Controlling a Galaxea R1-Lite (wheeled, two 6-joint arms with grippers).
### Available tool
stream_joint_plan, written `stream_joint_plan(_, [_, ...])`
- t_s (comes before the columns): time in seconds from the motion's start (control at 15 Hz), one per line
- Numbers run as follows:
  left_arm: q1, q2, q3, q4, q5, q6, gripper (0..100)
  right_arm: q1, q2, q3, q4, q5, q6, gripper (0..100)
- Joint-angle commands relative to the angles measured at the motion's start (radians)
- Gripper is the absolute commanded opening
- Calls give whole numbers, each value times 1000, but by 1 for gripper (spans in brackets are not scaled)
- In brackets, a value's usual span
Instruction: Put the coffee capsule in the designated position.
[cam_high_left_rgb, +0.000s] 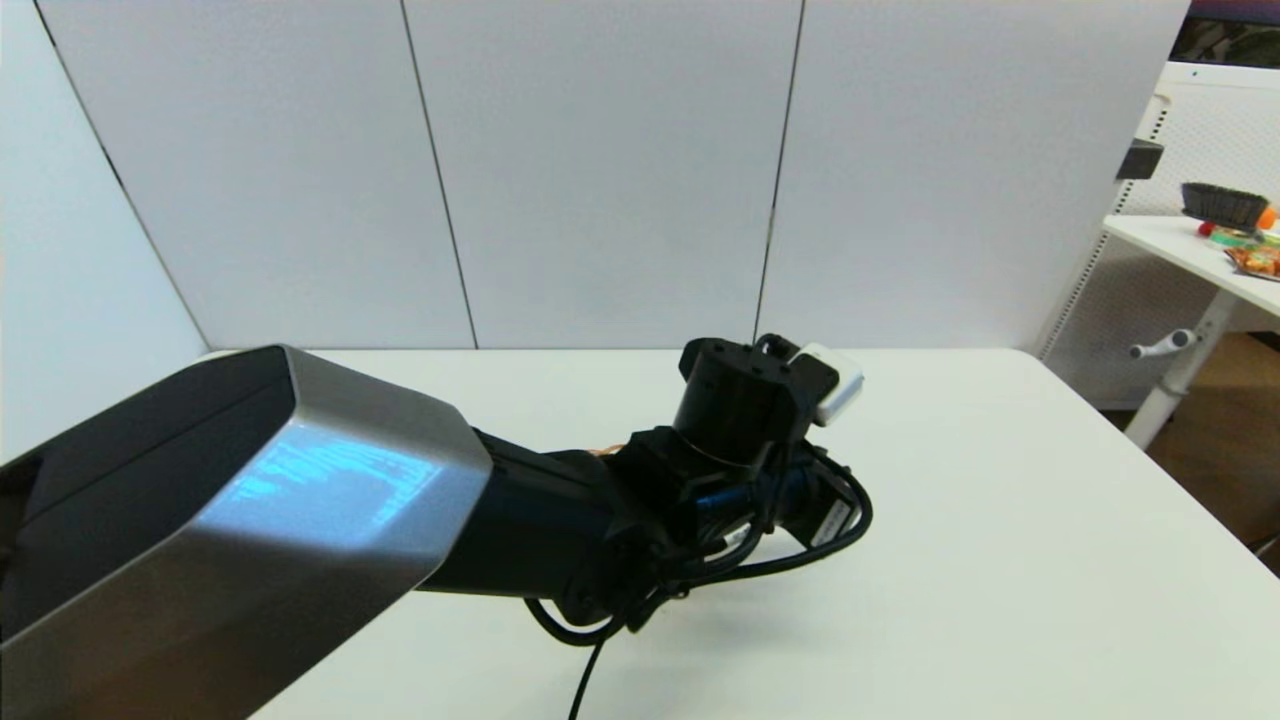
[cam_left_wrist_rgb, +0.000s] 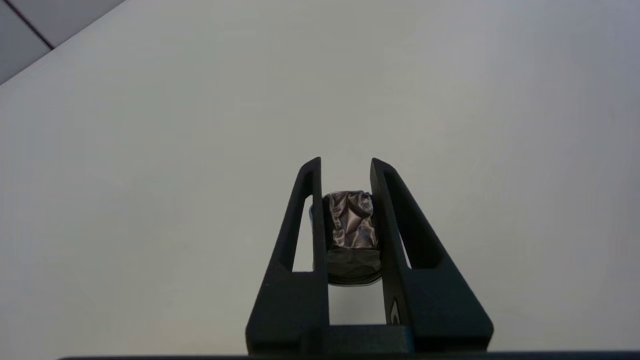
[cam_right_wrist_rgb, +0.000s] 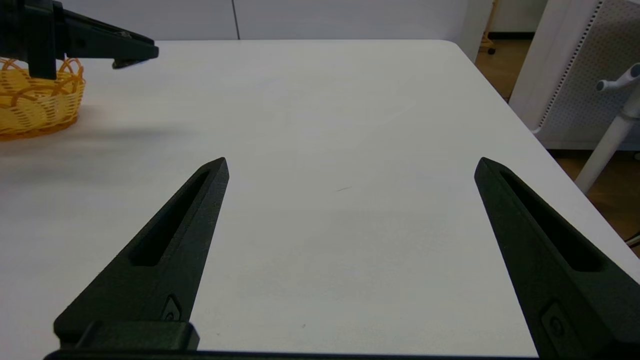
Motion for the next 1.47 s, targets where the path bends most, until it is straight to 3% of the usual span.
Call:
stream_joint_plan(0.07, [49,-20,-26,39,15,45,0,1,1,17,-1,0,0,100])
stream_joint_plan(0.67, [94,14,-30,39,16,39,0,1,1,17,-1,0,0,100])
stream_joint_plan(0.73, [101,14,-29,40,15,45,100,1,1,17,-1,0,0,100])
stream_joint_plan(1.13, [106,-11,-20,71,13,44,100,1,1,17,-1,0,0,100])
stream_joint_plan(1.47, [74,-328,57,284,18,47,100,-1,1,17,-1,0,0,100])
